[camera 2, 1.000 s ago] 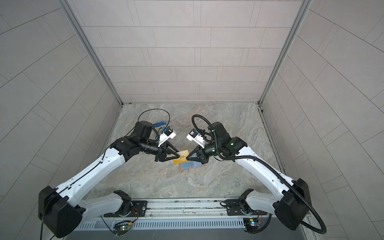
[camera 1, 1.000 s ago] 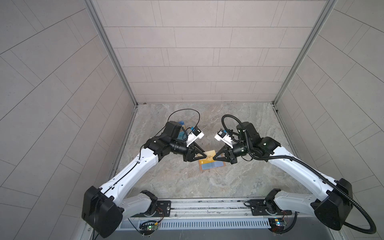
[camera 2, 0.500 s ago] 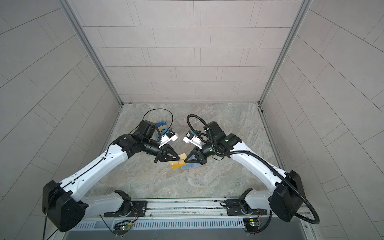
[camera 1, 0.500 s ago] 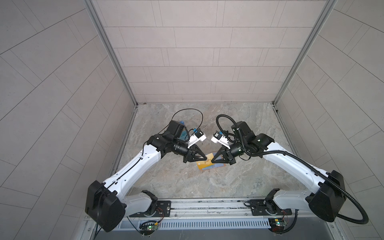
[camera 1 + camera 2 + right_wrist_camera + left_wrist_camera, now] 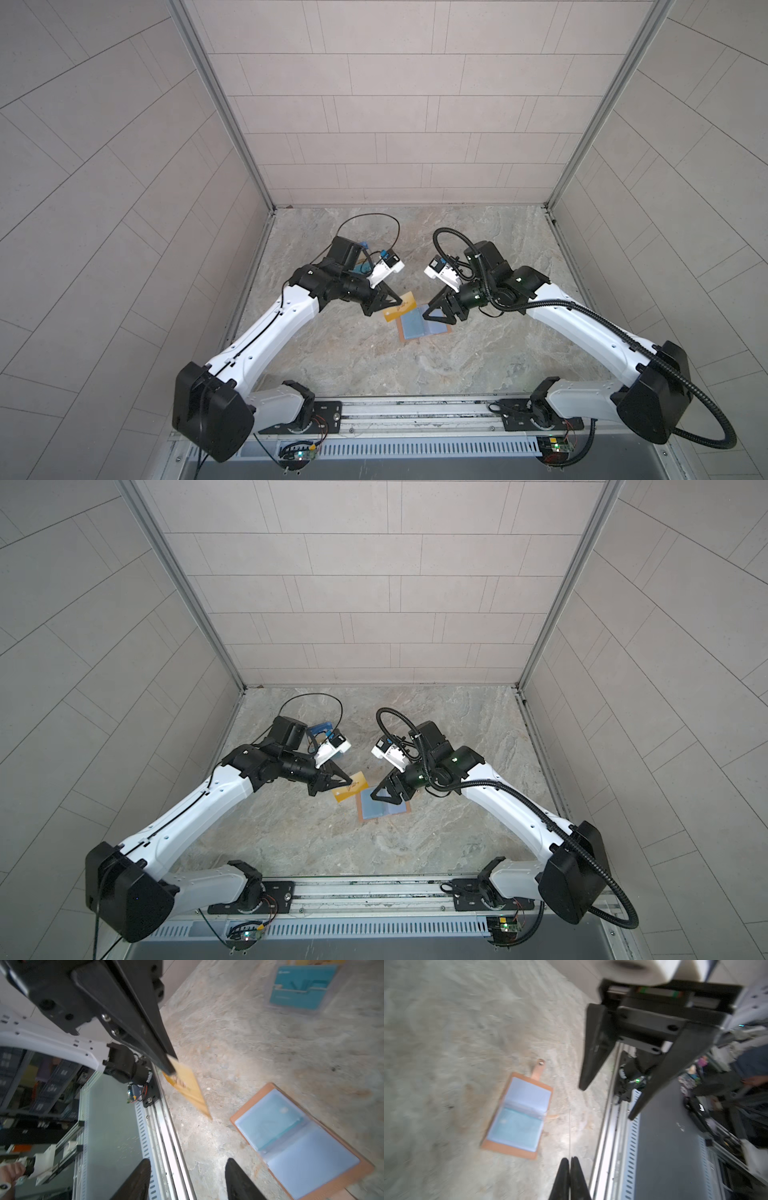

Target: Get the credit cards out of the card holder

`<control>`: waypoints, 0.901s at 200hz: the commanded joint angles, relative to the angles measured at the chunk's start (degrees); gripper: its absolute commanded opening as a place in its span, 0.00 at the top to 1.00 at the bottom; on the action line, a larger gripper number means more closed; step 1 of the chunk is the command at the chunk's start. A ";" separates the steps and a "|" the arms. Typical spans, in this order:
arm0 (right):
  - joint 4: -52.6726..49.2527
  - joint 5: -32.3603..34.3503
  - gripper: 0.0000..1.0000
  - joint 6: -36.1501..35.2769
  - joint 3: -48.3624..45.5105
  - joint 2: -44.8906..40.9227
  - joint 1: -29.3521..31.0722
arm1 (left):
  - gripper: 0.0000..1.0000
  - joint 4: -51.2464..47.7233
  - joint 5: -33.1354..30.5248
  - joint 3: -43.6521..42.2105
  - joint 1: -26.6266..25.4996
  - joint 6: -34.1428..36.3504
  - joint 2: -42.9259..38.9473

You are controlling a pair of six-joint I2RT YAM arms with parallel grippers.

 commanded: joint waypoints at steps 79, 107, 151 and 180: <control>-3.09 19.32 0.33 0.68 -2.42 -0.39 -0.30 | 1.00 -0.63 -28.13 12.67 5.38 26.79 17.17; -3.59 18.83 0.33 0.34 -2.40 -1.58 -0.28 | 1.00 2.41 -22.85 16.19 8.88 29.36 22.65; -3.26 16.96 0.33 0.33 -2.47 -1.77 -1.14 | 1.00 1.31 -21.67 21.11 11.75 32.97 30.17; -3.05 15.87 0.32 0.44 -2.75 -2.86 -2.09 | 1.00 3.24 -20.29 21.14 13.41 32.98 32.44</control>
